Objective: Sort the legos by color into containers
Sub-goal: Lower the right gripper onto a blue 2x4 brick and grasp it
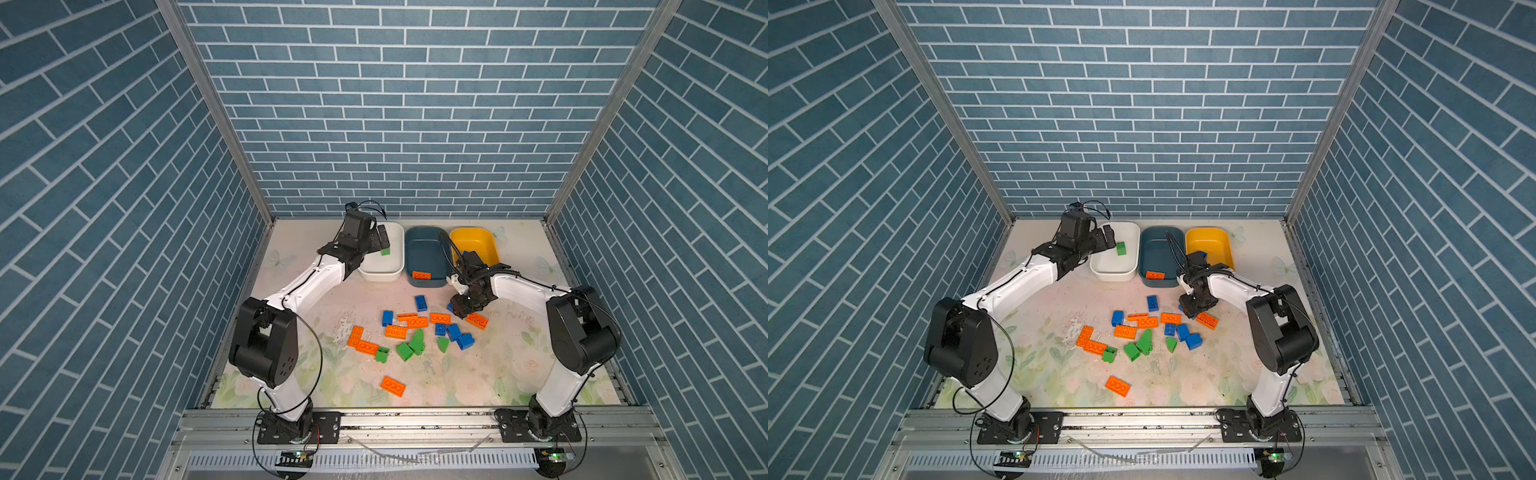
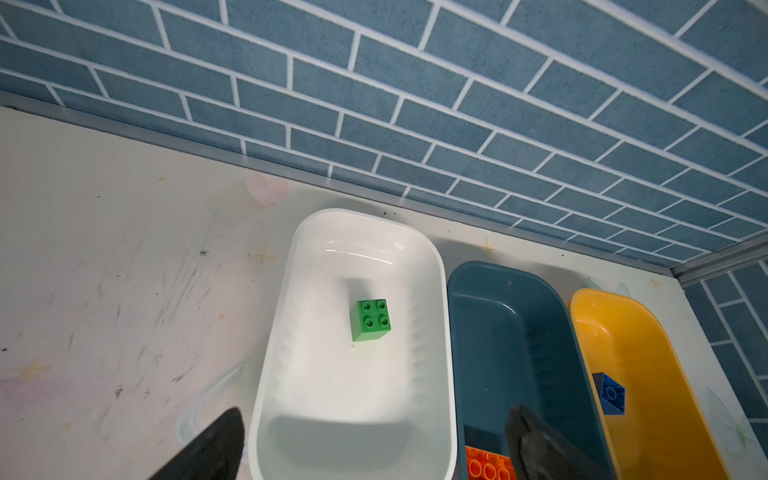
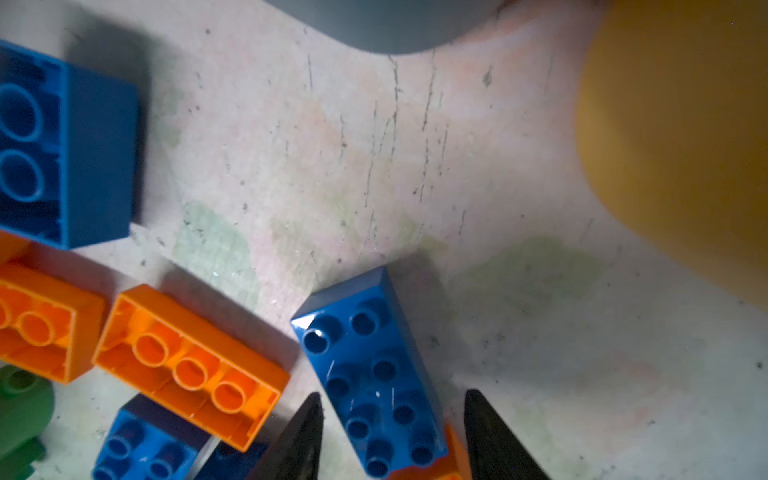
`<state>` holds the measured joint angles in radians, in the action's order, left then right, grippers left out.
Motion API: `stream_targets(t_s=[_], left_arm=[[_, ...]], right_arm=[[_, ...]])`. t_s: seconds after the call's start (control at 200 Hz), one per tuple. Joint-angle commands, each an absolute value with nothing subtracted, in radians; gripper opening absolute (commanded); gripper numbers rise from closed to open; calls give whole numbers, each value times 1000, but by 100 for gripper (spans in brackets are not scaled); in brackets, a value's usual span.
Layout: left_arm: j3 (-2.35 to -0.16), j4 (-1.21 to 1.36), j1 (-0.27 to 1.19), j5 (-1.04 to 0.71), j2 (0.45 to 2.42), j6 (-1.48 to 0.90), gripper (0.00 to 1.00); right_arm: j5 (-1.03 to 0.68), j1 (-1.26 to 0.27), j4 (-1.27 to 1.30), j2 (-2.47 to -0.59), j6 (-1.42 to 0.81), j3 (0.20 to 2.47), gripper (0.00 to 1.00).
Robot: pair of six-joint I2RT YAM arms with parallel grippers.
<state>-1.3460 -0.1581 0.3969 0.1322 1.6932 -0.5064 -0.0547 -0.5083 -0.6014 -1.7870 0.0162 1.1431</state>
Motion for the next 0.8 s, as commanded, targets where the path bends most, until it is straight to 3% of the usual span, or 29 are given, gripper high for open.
stream_targets(t_s=[0.0, 0.28, 0.49, 0.795], left_arm=[[-1325, -165, 390, 158, 1676, -496, 99], [-1312, -164, 398, 169, 1657, -486, 99], [-1306, -190, 407, 190, 1636, -462, 99], [-1280, -199, 432, 186, 1609, -476, 99]], right_arm=[[3, -526, -644, -1823, 72, 1200, 53], [43, -555, -633, -1869, 68, 1219, 39], [24, -556, -589, -1758, 69, 1160, 24], [-81, -508, -456, -1541, 26, 1123, 21]])
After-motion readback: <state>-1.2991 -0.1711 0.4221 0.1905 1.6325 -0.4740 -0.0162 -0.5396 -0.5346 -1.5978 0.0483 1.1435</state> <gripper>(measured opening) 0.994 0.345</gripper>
